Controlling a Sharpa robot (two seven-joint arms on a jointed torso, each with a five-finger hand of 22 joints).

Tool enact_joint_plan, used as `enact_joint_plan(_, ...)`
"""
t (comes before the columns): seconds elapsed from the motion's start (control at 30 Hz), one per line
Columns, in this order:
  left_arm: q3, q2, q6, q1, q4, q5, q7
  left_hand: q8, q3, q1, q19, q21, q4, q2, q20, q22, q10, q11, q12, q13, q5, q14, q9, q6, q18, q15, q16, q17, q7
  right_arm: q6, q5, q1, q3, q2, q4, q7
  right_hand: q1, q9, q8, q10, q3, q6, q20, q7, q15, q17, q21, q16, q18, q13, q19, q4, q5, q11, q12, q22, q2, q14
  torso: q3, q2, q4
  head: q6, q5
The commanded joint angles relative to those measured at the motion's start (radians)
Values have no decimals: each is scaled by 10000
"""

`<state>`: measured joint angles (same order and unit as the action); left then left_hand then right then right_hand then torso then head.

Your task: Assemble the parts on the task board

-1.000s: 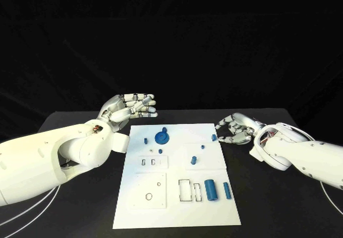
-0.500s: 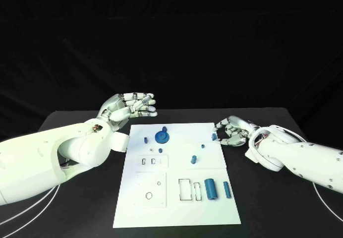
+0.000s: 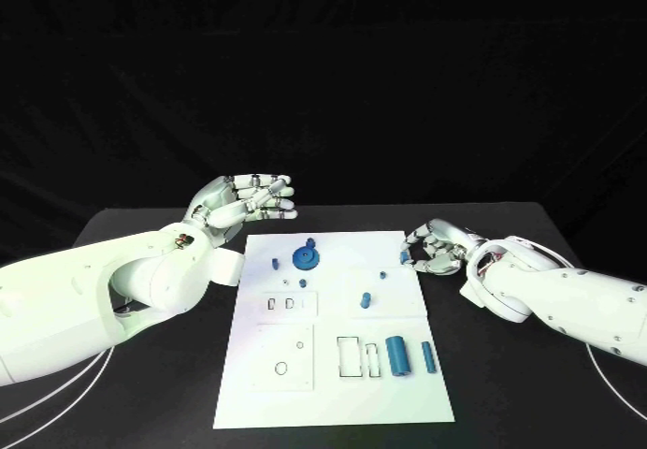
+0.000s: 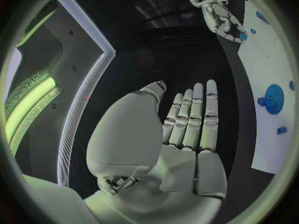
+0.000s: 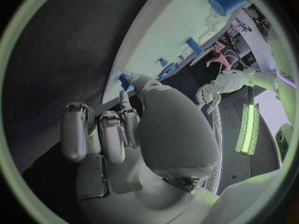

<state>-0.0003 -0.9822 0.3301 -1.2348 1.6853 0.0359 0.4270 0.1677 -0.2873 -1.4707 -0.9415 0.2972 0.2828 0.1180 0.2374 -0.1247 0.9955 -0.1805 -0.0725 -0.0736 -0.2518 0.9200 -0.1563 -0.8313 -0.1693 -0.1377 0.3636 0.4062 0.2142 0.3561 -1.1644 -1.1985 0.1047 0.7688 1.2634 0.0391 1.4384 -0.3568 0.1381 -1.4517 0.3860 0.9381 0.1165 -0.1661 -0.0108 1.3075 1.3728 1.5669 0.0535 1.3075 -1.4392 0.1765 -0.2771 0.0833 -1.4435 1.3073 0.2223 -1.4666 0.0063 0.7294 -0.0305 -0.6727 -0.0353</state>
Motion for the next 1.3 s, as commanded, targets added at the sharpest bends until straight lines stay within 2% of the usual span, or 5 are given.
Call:
enact_joint_plan(0.03, 5, 1, -185, -2, 24, -18, 67, -42, -51, -47, 83, 66, -19, 44, 8, -17, 5, -38, 54, 15, 39, -60, -10, -49, -114, 4, 53, 10, 189, -207, -71, 11, 3, -20, -7, -26, -1, -12, 50, -78, 51, 89, 3, -14, -4, 2633, 31, 39, -12, 1274, -71, 7, -37, -12, -39, 1034, -101, -1042, 2, 1, -13, -6, -3)
enact_joint_plan(0.83, 5, -33, -207, -3, 42, -14, 34, -44, -66, -44, 94, 75, -18, 49, 11, -21, 2, -40, 55, 16, 40, -81, -12, -48, -113, 0, 59, 27, 195, -263, -64, 12, 3, -168, -132, -101, -38, -21, 82, -119, 113, 169, -15, 12, 18, 2633, 60, 39, -19, 1319, -93, 10, 20, -36, -82, 1065, -111, -1042, 13, 2, -5, -25, -24)
enact_joint_plan(1.13, 5, -36, -220, -3, 46, -13, 23, -47, -70, -36, 100, 80, -14, 54, 13, -23, 0, -43, 55, 17, 42, -91, -13, -47, -113, -2, 63, 36, 199, -136, -62, 12, 3, -240, -181, -105, -84, -194, 493, -242, 500, 791, -163, 272, 199, 2633, 139, 39, -40, 1434, -162, -92, 85, -253, -187, 1161, -416, -1042, 19, 0, -8, -36, -33)
enact_joint_plan(1.27, 5, -39, -222, -3, 46, -13, 21, -47, -70, -36, 100, 80, -14, 54, 13, -23, 0, -43, 55, 17, 42, -91, -13, -47, -113, -2, 63, 36, 199, 210, -68, 12, 3, -255, -185, -171, -116, -334, 768, -272, 688, 1017, -275, 423, 320, 2633, 165, 39, -49, 1455, -190, -185, 337, -389, -197, 1199, -566, -1042, 15, -4, -10, -38, -25)
enact_joint_plan(1.3, 5, -41, -222, -3, 47, -13, 21, -47, -70, -36, 100, 80, -14, 54, 13, -23, 0, -43, 55, 17, 42, -91, -13, -47, -113, -2, 63, 36, 199, 330, -73, 12, 3, -256, -183, -201, -112, -388, 865, -278, 773, 1064, -309, 464, 354, 2633, 194, 39, -58, 1462, -213, -234, 250, -428, -199, 1229, -617, -1042, 15, -4, -10, -38, -25)
